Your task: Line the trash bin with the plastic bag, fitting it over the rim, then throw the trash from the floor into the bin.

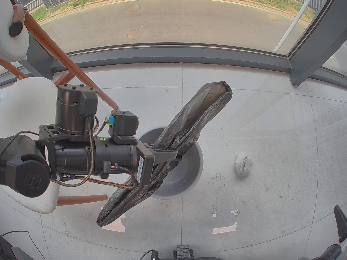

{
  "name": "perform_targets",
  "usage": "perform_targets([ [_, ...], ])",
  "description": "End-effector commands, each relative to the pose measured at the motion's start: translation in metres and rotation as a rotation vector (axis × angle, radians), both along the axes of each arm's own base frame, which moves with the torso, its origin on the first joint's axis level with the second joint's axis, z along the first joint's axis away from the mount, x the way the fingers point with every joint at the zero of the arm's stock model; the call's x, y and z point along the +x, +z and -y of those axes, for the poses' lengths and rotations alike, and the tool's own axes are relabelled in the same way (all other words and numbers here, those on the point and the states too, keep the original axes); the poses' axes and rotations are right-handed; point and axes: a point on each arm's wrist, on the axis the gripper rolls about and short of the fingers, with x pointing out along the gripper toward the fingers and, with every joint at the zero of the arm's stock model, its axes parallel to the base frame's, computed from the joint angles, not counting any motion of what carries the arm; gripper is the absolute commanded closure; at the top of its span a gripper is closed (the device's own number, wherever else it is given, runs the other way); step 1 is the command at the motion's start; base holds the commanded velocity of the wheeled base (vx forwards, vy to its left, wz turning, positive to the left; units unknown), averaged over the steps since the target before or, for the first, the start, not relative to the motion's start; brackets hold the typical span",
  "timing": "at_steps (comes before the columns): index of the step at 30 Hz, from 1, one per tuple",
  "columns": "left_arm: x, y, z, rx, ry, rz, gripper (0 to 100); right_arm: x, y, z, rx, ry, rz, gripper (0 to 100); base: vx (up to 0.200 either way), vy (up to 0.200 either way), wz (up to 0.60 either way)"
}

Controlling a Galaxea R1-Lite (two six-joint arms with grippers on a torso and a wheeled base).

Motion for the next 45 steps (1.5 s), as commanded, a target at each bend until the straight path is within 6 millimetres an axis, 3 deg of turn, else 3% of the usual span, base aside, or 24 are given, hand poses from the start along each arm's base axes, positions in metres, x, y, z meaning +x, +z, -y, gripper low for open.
perform_targets([
  [1,-0.001,-0.007,0.005,0.013,-0.016,-0.013,100,0.046,0.066,-0.014,0.176,0.150,-0.194,0,0.000,0.000,0.00],
  [2,-0.001,-0.007,0.005,0.013,-0.016,-0.013,100,0.046,0.066,-0.014,0.176,0.150,-0.194,0,0.000,0.000,0.00],
  [3,-0.002,-0.007,0.005,0.014,-0.016,-0.014,100,0.061,0.079,-0.019,0.206,0.155,-0.232,0,0.000,0.000,0.00],
  [6,-0.003,-0.008,0.005,0.016,-0.019,-0.015,100,0.078,0.087,-0.026,0.210,0.180,-0.280,0,0.000,0.000,0.00],
  [13,-0.003,-0.005,0.008,0.000,-0.025,0.008,100,0.111,0.088,-0.039,0.186,0.226,-0.392,0,0.000,0.000,0.00],
  [23,-0.003,-0.006,0.008,0.010,-0.001,0.014,100,0.167,0.107,-0.059,0.182,0.238,-0.459,0,0.000,0.000,0.00],
  [36,-0.003,-0.006,0.008,0.011,0.000,0.013,100,0.197,0.109,-0.098,0.136,0.346,-0.516,0,0.000,0.000,0.00],
  [45,-0.005,-0.007,0.011,0.011,-0.012,0.011,100,0.229,0.111,-0.129,0.111,0.392,-0.540,0,0.000,0.000,0.00],
])
